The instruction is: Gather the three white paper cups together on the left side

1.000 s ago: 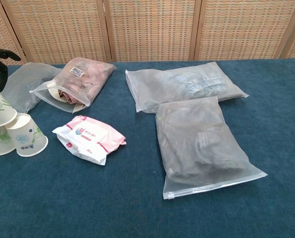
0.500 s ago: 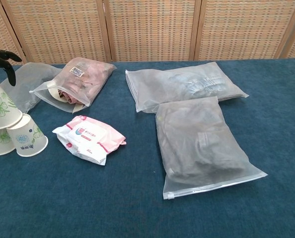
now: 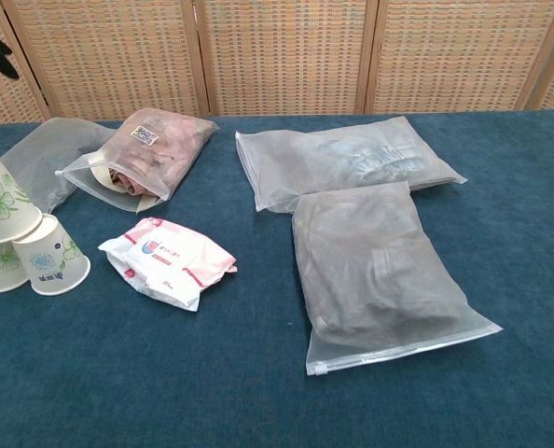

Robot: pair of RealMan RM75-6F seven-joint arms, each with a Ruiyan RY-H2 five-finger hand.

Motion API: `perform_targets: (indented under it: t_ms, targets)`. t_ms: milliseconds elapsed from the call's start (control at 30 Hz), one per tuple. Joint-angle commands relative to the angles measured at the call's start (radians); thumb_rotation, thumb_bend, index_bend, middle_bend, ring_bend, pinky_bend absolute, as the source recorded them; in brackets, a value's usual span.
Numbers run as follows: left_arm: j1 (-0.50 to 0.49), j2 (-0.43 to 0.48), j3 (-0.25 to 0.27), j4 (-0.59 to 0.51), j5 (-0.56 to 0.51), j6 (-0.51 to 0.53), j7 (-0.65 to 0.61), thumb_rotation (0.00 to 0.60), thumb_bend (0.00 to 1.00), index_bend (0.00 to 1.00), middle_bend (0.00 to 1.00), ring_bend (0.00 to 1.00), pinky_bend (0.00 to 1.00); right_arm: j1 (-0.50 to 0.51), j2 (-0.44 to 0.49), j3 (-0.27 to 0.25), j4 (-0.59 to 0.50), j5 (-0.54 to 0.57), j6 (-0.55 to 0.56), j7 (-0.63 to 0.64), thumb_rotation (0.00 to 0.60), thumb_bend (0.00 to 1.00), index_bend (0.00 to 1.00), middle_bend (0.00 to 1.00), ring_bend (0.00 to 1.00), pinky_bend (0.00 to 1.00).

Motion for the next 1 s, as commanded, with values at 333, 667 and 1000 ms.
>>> perform_targets:
  t_ms: [333,667,1000]
  targets:
    - [0.394,-0.312,0.113,0.102,0.513,0.516,-0.114,0.600,0.17,0.00,0.00,0.00,0.00,0.011,-0.016,-0.013,0.010,-0.036,-0.003,-0.023,0.600,0.09,0.00,0.00,0.00,0.00]
    - [0.481,-0.482,0.133,0.278,0.552,0.581,-0.070,0.600,0.17,0.00,0.00,0.00,0.00,0.017,-0.032,-0.022,0.017,-0.050,-0.009,-0.056,0.600,0.09,0.00,0.00,0.00,0.00]
    - [0.510,-0.509,0.114,0.345,0.540,0.575,-0.077,0.600,0.17,0.00,0.00,0.00,0.00,0.029,-0.056,-0.033,0.019,-0.061,-0.030,-0.102,0.600,0.09,0.00,0.00,0.00,0.00]
